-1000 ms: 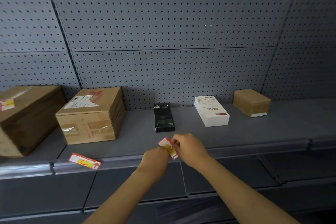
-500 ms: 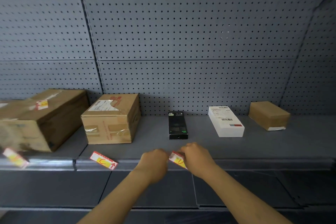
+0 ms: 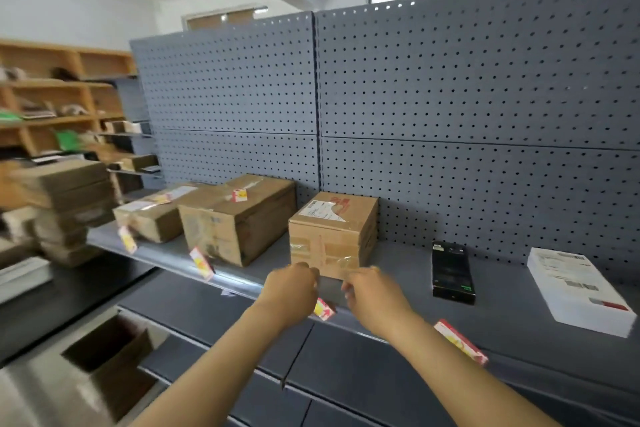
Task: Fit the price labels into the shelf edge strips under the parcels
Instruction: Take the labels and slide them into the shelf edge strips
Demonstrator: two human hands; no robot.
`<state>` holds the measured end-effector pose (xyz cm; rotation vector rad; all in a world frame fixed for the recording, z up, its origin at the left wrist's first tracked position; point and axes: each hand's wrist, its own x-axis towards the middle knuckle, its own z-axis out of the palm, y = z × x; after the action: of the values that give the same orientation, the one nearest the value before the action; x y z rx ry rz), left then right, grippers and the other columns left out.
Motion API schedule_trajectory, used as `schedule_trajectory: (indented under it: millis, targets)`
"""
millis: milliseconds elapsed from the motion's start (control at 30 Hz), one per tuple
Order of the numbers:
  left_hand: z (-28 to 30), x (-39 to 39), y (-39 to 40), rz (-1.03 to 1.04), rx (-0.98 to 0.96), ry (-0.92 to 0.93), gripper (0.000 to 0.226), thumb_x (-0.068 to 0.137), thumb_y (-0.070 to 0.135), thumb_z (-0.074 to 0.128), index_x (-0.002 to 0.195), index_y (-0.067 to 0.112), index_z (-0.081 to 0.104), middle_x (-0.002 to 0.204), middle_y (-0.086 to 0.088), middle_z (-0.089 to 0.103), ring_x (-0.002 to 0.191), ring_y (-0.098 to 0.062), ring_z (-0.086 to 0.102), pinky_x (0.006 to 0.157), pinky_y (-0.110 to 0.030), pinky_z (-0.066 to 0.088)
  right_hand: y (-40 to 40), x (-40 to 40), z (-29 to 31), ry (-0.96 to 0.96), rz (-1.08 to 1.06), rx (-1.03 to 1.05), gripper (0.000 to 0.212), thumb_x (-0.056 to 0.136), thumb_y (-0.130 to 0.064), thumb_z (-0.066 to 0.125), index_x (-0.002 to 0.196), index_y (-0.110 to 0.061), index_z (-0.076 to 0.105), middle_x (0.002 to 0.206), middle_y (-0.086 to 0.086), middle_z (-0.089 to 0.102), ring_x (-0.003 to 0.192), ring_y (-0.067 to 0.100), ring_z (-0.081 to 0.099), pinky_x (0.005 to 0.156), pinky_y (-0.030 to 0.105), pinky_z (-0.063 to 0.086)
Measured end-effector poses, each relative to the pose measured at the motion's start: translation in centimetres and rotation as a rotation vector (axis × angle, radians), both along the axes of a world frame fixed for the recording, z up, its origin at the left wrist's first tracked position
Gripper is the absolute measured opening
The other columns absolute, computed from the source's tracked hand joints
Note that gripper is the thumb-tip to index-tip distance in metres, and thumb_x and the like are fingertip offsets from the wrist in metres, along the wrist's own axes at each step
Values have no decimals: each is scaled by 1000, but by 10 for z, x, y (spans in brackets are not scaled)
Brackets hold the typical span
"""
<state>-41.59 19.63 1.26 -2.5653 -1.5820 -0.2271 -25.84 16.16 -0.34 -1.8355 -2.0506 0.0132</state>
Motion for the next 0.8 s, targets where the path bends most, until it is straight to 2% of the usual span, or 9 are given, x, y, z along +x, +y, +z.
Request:
schedule_trajectory:
  millis: [133, 333, 467, 600, 700, 800]
  targets:
    - [10, -57, 0, 115, 22, -53, 24, 89, 17, 48, 107, 17, 64, 114, -6, 62, 104, -28, 59, 83, -36, 50, 17, -52, 9, -17, 122, 4, 21, 91, -15, 51, 102, -16, 69, 110, 10, 66, 101, 30, 60, 82, 35, 51]
    - [17, -137, 3, 252, 54, -76, 25, 91, 25, 48, 113, 21, 59, 120, -4, 59, 106, -27, 58, 83, -32, 46, 44, -134, 18, -28, 279, 32, 27, 92, -12, 45, 106, -17, 68, 111, 10, 65, 106, 29, 56, 83, 34, 49]
    - [25, -187, 5, 323, 64, -31, 26, 90, 20, 46, 112, 18, 58, 115, -6, 60, 102, -29, 59, 77, -33, 45, 62, -188, 26, -45, 316, 21, 24, 92, -15, 47, 105, -15, 68, 110, 12, 66, 103, 32, 59, 83, 37, 51]
    - [31, -228, 9, 365, 94, 16, 25, 92, 18, 47, 113, 14, 59, 112, -8, 62, 98, -27, 61, 81, -38, 52, 79, -231, 26, -50, 365, 50, 24, 93, -14, 46, 108, -13, 65, 111, 12, 66, 99, 31, 62, 80, 34, 52]
    - [33, -252, 16, 389, 95, -8, 25, 92, 19, 46, 113, 15, 60, 111, -6, 63, 95, -25, 61, 80, -38, 53, 94, -255, 24, -67, 387, 59, 24, 94, -14, 46, 106, -11, 66, 107, 12, 66, 97, 30, 61, 75, 33, 49]
    - [30, -267, 28, 405, 97, -29, 25, 92, 21, 45, 110, 16, 61, 109, -5, 63, 93, -25, 62, 80, -39, 53, 109, -271, 25, -78, 394, 29, 22, 93, -16, 49, 107, -13, 66, 104, 11, 68, 93, 30, 63, 78, 36, 55]
